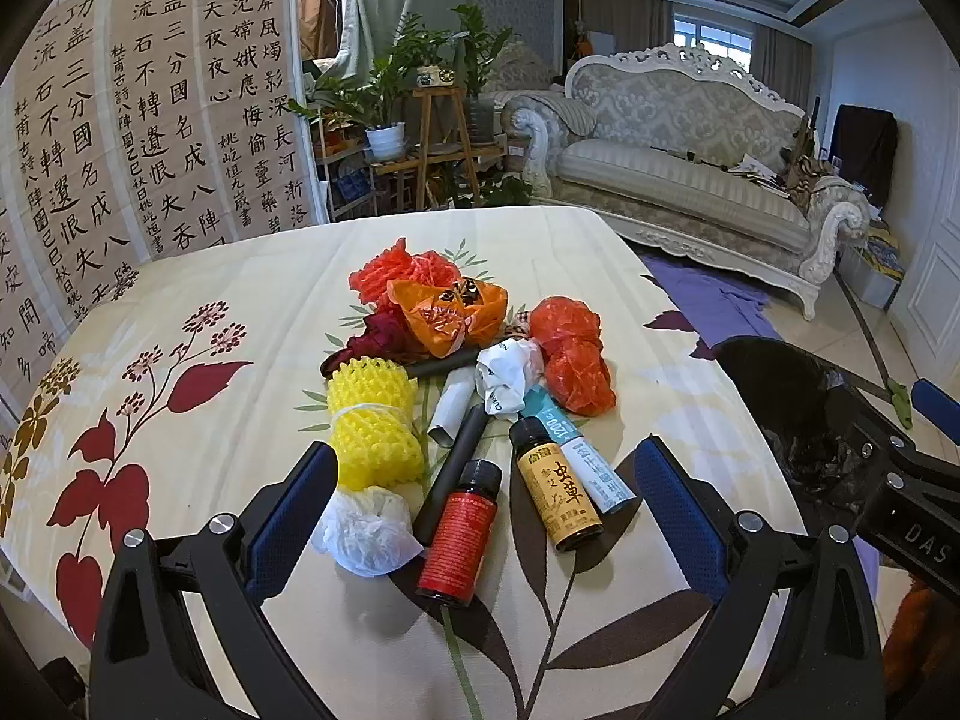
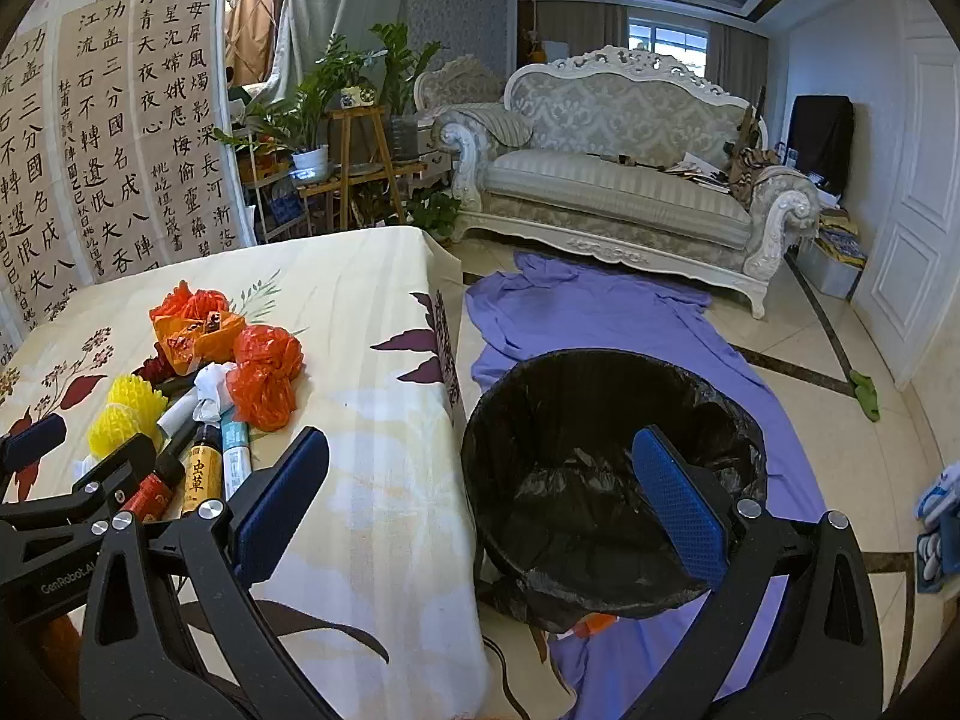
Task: Collect trash
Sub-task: 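Reach the left gripper toward the yellow foam net on the bed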
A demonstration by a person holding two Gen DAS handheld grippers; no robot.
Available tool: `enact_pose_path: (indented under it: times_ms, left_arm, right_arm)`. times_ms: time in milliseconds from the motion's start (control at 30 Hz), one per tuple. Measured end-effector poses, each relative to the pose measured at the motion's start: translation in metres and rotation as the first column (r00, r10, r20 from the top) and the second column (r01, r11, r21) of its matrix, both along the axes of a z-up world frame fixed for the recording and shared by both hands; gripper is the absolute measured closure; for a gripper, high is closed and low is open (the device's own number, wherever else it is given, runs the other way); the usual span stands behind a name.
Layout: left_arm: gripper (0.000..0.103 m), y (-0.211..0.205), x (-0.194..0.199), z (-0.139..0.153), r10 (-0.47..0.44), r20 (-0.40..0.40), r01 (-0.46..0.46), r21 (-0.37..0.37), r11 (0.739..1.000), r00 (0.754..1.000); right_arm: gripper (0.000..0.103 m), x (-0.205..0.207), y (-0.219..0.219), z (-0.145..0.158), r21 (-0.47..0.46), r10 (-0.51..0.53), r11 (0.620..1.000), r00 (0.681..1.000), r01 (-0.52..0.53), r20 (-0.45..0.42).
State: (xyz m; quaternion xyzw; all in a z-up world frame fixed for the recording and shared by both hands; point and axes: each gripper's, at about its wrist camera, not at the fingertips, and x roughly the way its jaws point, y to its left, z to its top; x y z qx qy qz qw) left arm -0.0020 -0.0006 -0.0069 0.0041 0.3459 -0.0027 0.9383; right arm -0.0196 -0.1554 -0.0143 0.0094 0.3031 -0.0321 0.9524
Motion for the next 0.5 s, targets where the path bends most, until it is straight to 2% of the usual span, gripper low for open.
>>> enact_pose_path:
  times_ms: [467, 500]
  left_arm:
    - [0.007, -0.0008, 0.0034, 0.0015, -0.007, -0.004, 0.007, 0.004, 1.0, 1.0]
    - [0.007, -0.0014, 0.0029, 0.0019, -0.006, 0.014, 0.006, 0.009, 1.0, 1.0]
  right_arm:
    - [0.004, -0.001, -0.0017, -0.0034, -0.002, -0.001, 1.0, 1.0, 0.001, -0.006]
    - [0.004, -0.0015, -0.0019, -0.004, -0.001, 0.0, 1.0, 1.0, 0.0, -0.008]
